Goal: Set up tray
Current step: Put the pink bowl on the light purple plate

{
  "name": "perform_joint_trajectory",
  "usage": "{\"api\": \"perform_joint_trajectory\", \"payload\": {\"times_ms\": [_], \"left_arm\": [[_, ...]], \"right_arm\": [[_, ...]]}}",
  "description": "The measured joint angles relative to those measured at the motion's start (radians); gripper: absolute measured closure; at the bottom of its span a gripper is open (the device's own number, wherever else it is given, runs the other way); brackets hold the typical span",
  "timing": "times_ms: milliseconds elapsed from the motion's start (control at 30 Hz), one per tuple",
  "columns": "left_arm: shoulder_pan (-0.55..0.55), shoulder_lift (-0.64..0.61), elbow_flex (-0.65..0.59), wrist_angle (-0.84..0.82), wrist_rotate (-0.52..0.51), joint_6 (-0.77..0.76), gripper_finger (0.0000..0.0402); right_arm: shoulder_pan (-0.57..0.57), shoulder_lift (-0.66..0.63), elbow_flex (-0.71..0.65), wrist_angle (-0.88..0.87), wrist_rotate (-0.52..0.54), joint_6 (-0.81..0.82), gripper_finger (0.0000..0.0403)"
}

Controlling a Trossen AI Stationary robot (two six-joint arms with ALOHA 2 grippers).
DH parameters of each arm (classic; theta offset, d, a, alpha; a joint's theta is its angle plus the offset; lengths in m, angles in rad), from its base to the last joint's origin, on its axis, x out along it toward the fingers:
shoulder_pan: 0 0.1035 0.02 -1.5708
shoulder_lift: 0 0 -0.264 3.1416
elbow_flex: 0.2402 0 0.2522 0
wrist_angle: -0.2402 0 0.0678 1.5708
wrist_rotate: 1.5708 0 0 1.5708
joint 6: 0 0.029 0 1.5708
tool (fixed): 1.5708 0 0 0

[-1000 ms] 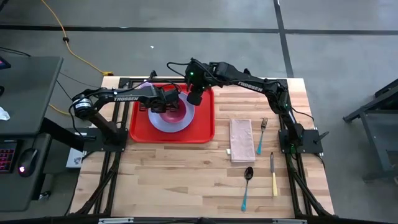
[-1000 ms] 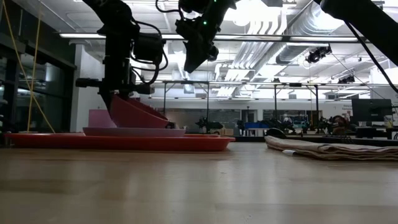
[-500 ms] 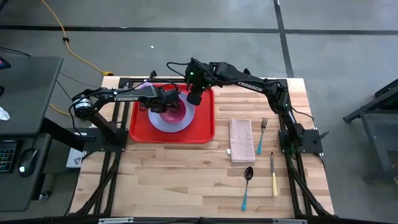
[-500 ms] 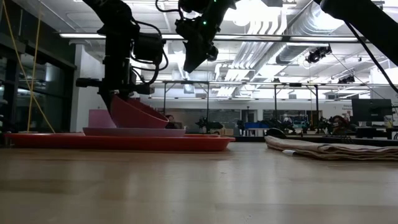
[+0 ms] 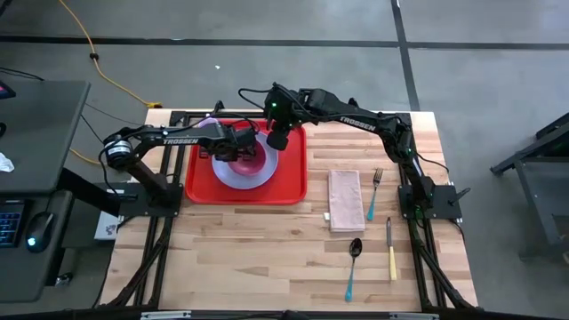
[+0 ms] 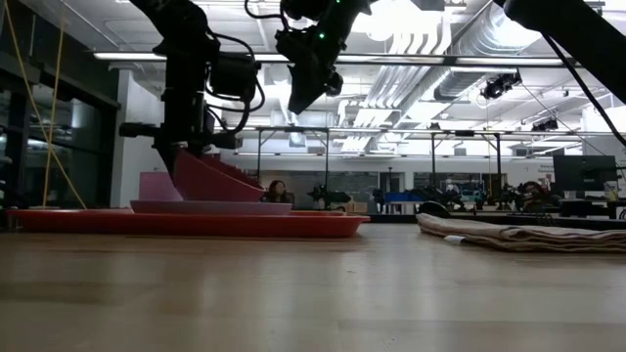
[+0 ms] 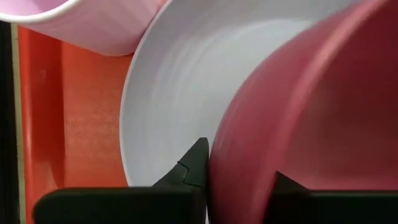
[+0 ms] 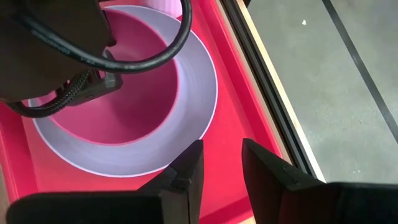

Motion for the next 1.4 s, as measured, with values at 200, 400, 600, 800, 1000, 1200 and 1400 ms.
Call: {"api": "perform_joint_trajectory", "payload": {"times_ms": [200, 400, 600, 800, 1000, 1200, 1400], "left_arm": [[0.0, 0.001, -0.002, -0.001, -0.001, 0.026, 0.0286], [0.0, 0.001, -0.002, 0.002, -0.002, 0.026, 0.0245], [0.0, 0.001, -0.002, 0.003, -0.002, 0.026, 0.0211], [0.0, 0.001, -0.002, 0.006, 0.007, 0.026, 0.0188], [0.0, 0.001, -0.001, 0.007, 0.01, 0.026, 0.0175], [0.0, 0.0, -0.001, -0.005, 0.01, 0.026, 0.0173], [0.0, -0.001, -0.001, -0.037, 0.009, 0.031, 0.0174]], "right_arm": [[0.0, 0.0, 0.0, 0.001, 0.0, 0.0, 0.0316], [0.0, 0.0, 0.0, 0.001, 0.0, 0.0, 0.0315], [0.0, 0.0, 0.0, 0.006, 0.0, 0.0, 0.0315], [0.0, 0.0, 0.0, 0.011, -0.001, 0.0, 0.0316], [0.0, 0.0, 0.0, 0.012, -0.001, 0.0, 0.0316], [0.0, 0.0, 0.0, 0.011, -0.013, 0.0, 0.0316], [0.0, 0.0, 0.0, 0.011, -0.022, 0.0, 0.0316]]}}
